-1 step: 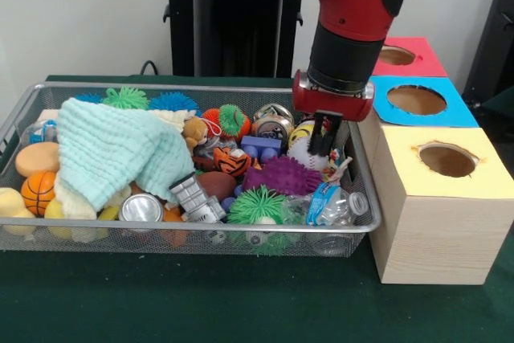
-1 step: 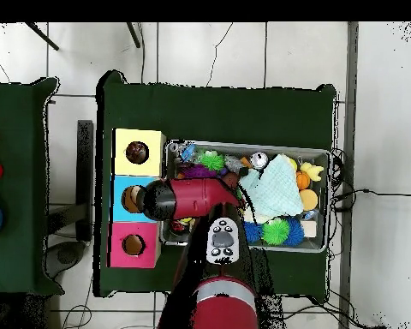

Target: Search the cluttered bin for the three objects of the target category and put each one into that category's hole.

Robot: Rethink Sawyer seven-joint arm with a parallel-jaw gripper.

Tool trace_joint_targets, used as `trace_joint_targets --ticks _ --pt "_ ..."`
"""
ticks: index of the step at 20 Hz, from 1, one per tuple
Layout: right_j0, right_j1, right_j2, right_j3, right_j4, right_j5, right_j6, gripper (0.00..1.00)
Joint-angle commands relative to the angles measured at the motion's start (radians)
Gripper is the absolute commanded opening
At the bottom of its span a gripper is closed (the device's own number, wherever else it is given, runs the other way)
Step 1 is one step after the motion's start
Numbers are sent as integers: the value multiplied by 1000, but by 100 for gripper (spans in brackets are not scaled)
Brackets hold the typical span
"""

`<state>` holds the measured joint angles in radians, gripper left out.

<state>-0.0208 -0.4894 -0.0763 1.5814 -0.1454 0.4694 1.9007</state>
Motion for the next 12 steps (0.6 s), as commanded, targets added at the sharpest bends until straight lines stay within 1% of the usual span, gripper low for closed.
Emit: trace_joint_targets --ticks 1,3,7,12 --pt "3 65 16 24 4 -30 147 0" --pt "-13 76 25 22 1 -40 132 0" --pt "-50 68 41 37 -10 -43 95 0" --pt "-63 82 45 34 -13 -57 94 0"
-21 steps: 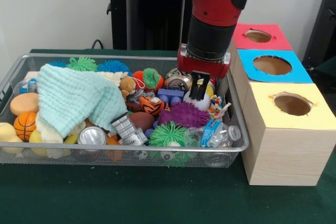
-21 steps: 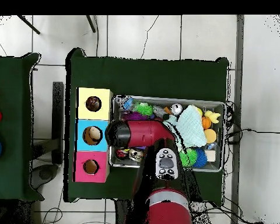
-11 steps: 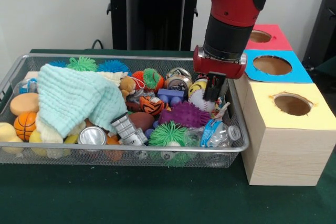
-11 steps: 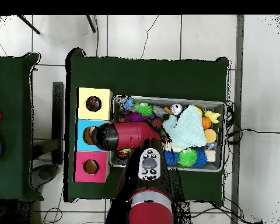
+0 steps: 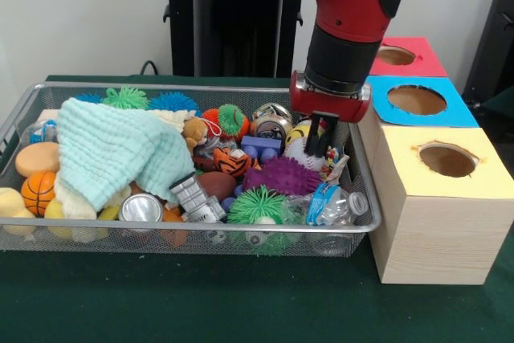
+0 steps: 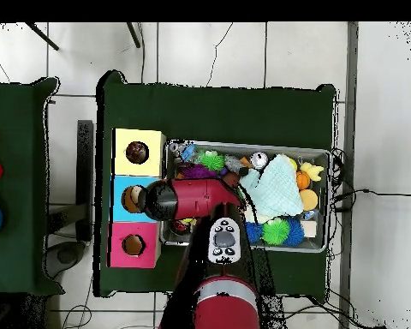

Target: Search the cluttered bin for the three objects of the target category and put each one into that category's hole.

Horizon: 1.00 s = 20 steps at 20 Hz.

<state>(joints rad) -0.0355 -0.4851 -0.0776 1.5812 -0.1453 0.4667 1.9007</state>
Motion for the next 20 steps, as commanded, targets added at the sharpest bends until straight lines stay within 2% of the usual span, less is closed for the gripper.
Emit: trace_joint_targets --ticks 1,15,20 --pt "-48 77 47 34 -12 -52 96 0" --pt "33 92 27 -13 41 -2 176 0" --pt "65 119 5 -47 62 -7 202 0"
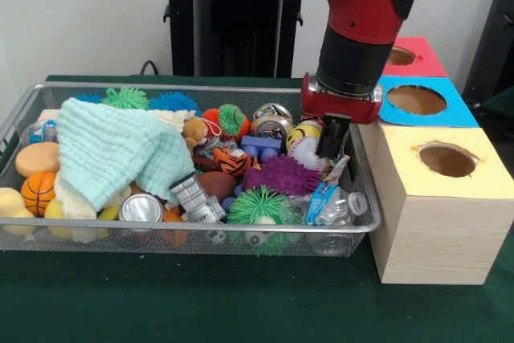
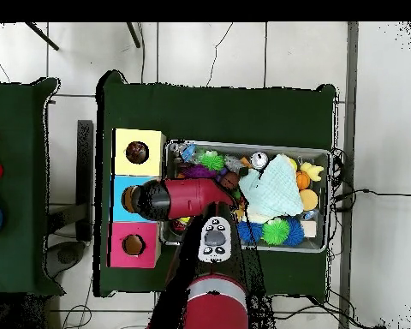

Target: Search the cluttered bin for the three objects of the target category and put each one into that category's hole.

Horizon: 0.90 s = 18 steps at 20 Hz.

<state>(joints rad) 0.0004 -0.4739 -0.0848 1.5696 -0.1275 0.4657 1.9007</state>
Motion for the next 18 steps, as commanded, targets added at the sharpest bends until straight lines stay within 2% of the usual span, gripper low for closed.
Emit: trace_joint_targets --ticks 1,4,14,17,18 --pt "33 119 7 -46 47 -10 205 0" --pt "43 141 -1 -66 58 -19 213 0" --pt "32 132 -6 -60 72 -13 170 0" --pt "12 127 16 -49 69 -28 146 0" --pt "4 126 25 -46 69 -29 137 100"
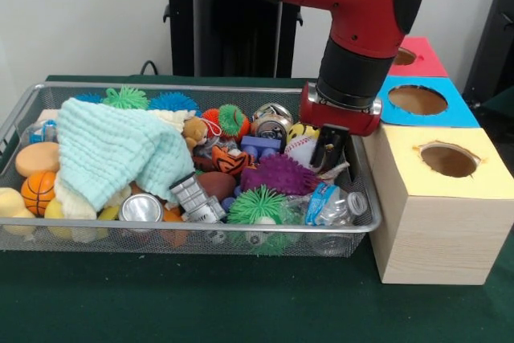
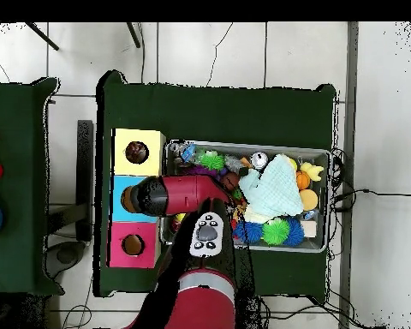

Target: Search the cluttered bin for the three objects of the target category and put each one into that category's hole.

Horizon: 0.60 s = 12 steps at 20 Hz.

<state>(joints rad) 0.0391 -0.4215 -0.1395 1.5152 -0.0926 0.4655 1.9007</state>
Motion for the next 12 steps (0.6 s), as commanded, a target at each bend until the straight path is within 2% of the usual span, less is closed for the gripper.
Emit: trace_joint_targets --ticks 1,7,10,12 --pt "-42 73 88 11 38 -29 135 100" --pt "-61 19 97 46 51 5 123 100" --pt "-36 -3 45 66 91 -40 230 100" --pt "-7 0 0 67 148 -76 334 100"
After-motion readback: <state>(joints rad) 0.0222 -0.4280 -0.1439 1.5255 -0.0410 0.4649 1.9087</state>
